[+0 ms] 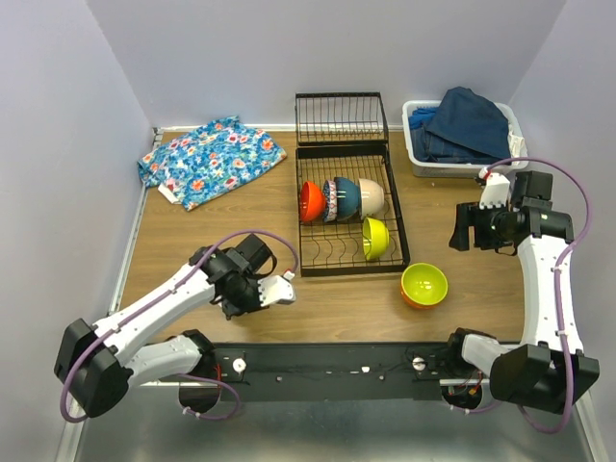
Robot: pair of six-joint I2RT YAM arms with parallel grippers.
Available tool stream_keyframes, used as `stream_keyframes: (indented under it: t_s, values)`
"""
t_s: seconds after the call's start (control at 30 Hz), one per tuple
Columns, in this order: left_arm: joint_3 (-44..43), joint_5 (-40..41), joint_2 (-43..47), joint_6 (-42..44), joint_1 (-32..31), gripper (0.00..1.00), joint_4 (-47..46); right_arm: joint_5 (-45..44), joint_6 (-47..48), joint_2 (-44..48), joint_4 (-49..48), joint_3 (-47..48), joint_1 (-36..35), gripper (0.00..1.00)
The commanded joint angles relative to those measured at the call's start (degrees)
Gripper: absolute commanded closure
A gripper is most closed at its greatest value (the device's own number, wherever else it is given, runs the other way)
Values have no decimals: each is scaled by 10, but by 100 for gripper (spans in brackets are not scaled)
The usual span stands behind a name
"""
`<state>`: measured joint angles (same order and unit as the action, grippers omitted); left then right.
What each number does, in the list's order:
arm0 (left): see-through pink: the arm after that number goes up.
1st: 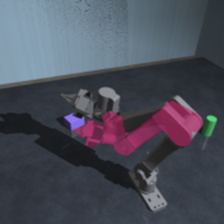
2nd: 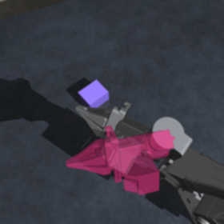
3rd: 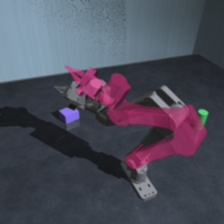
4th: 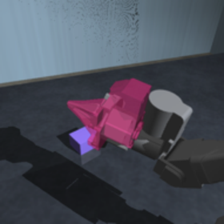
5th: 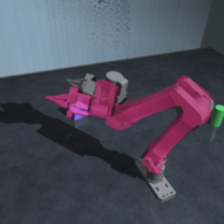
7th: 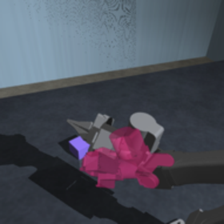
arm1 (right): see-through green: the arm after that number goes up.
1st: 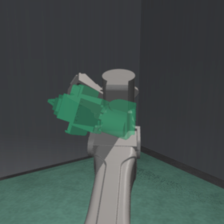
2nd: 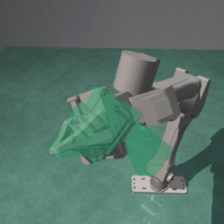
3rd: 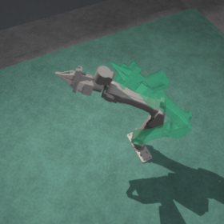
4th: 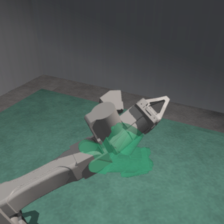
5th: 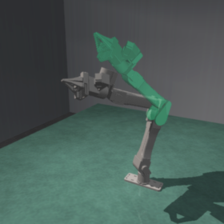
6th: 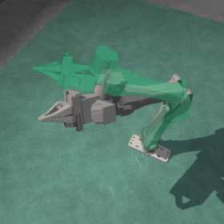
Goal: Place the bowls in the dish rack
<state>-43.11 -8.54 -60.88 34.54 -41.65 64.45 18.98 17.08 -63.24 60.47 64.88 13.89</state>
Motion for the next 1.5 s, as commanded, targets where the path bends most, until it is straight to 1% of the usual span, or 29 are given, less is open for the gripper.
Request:
stream_keyframes:
  t_s: [0.0,0.03,0.07,0.1,0.13,0.17,0.2,0.23,0.27,0.3,0.33,0.37,0.4,0.43,0.47,0.5,0.53,0.57,0.6,0.63,0.7,0.73,0.77,0.87,0.93,1.03,1.13,1.2,1.47]
  values:
    - [-148,-28,32,32,-4,100,63,0,-10,-9,-2,18,8,19]
    - [-177,-44,17,29,-4,100,77,0,-10,-9,-2,18,8,19]
    - [-228,-58,8,22,-3,100,77,1,-10,-11,-4,17,8,19]
    - [-250,-73,-3,12,-4,100,70,1,-11,-13,-5,17,8,19]
    - [-267,-108,-19,-3,-4,100,41,1,-12,-14,-7,16,9,19]
    - [-292,-124,-27,-43,-3,100,17,1,-11,-16,-9,17,9,19]
    - [-301,-141,-34,-67,-4,100,-10,-1,-13,-17,-9,16,9,19]
    - [-307,-164,-48,-88,-2,100,-62,-1,-12,-19,-8,16,10,19]
    - [-317,-210,-56,-123,0,100,-84,-2,-12,-20,-7,17,10,19]
    - [-319,-237,-65,-142,2,100,-107,-3,-13,-22,-6,17,10,19]
    - [-319,-259,-82,-161,10,100,-154,-4,-13,-23,-6,16,10,19]
    - [-314,-281,-90,-183,14,100,-181,-5,-13,-25,-4,16,10,19]
    - [-307,-324,-96,-234,18,100,-213,-9,-13,-28,-4,17,10,19]
    - [-294,-345,-98,-268,23,100,-301,-11,-14,-31,-4,16,10,19]
    - [-257,-370,-96,-297,27,100,-357,-13,-15,-33,-3,17,11,19]
    - [-236,-390,-94,-362,28,100,-414,-18,-14,-35,-2,18,11,19]
    - [-216,-395,-95,-393,28,100,-521,-22,-15,-36,-1,20,11,19]
    - [-182,-401,-99,-422,28,100,-568,-26,-14,-39,2,21,11,19]
    - [-169,-404,-105,-451,27,100,-607,-35,-14,-40,4,24,11,19]
    - [-160,-415,-121,-500,27,100,-676,-39,-13,-42,6,28,12,19]
    - [-131,-415,-136,-558,28,100,-747,-51,-11,-45,17,33,13,19]
    - [-117,-411,-149,-584,29,100,-831,-54,-7,-46,19,36,13,19]
    - [-96,-409,-157,-641,29,100,-872,-60,-6,-50,25,38,13,19]
    - [-78,-401,-197,-713,31,100,-978,-79,0,-56,32,40,14,19]
    - [-66,-392,-223,-736,34,100,-1042,-90,3,-59,35,39,14,20]
    - [-49,-373,-246,-761,38,100,-1089,-98,2,-69,40,42,14,20]
    - [-36,-359,-257,-769,39,100,-1109,-103,3,-80,45,44,14,20]
    - [-30,-358,-262,-773,39,100,-1113,-105,1,-84,46,44,14,20]
    - [9,-354,-302,-829,49,100,-1194,-113,-7,-98,49,46,14,20]
